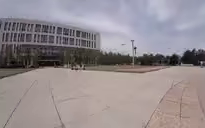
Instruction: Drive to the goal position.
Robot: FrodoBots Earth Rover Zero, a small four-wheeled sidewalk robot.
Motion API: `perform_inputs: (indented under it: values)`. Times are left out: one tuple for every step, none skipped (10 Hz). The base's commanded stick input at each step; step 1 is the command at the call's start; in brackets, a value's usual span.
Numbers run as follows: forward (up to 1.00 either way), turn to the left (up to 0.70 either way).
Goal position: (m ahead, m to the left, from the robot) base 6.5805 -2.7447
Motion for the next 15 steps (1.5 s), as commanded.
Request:
perform_inputs:
  values:
    - [1.0, 0.01]
    - [1.0, 0.0]
    - [1.0, 0.0]
    - [1.0, 0.0]
    - [1.0, 0.06]
    - [1.0, 0.28]
    - [1.0, 0.33]
    - [1.0, 0.36]
    - [1.0, 0.37]
    - [1.0, 0.37]
    - [1.0, 0.37]
    - [1.0, 0.34]
    - [1.0, 0.25]
    - [1.0, 0.14]
    - [1.0, 0.0]
